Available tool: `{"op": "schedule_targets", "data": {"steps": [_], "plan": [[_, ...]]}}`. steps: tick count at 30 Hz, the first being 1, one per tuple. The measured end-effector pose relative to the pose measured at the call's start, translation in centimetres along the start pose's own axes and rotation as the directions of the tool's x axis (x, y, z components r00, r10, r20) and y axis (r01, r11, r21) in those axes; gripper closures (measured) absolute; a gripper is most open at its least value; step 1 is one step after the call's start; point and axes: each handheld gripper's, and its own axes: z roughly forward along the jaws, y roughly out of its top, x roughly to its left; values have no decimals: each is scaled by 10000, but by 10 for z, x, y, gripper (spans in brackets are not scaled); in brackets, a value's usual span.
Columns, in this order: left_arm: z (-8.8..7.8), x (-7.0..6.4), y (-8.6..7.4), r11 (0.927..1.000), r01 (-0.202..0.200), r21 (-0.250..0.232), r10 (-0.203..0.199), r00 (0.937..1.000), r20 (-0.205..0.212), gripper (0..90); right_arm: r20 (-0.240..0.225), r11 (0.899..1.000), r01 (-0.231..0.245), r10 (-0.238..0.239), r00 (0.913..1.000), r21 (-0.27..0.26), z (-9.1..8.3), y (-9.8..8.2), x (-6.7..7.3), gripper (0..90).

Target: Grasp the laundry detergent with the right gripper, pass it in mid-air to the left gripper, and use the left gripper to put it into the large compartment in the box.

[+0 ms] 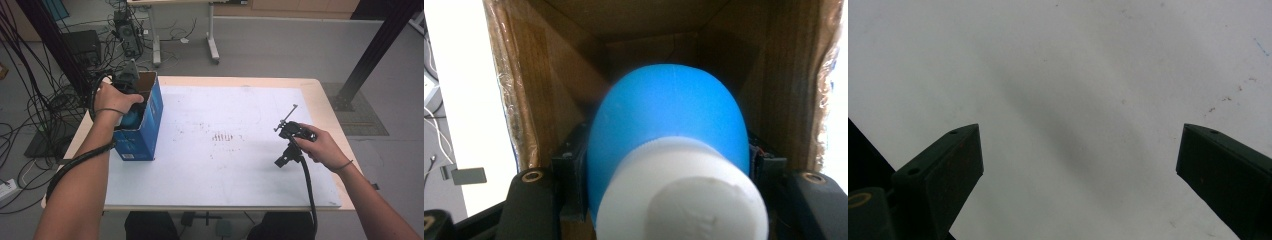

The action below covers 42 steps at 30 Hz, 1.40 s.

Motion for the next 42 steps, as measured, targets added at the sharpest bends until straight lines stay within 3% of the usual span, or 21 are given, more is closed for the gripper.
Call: {"op": "schedule_targets", "data": {"steps": [42], "plan": [[0,0,-2,10000,62,-23,-62,10000,-21,375,-5,10000,11,-11,10000,-68,0,0,0,46]]}}
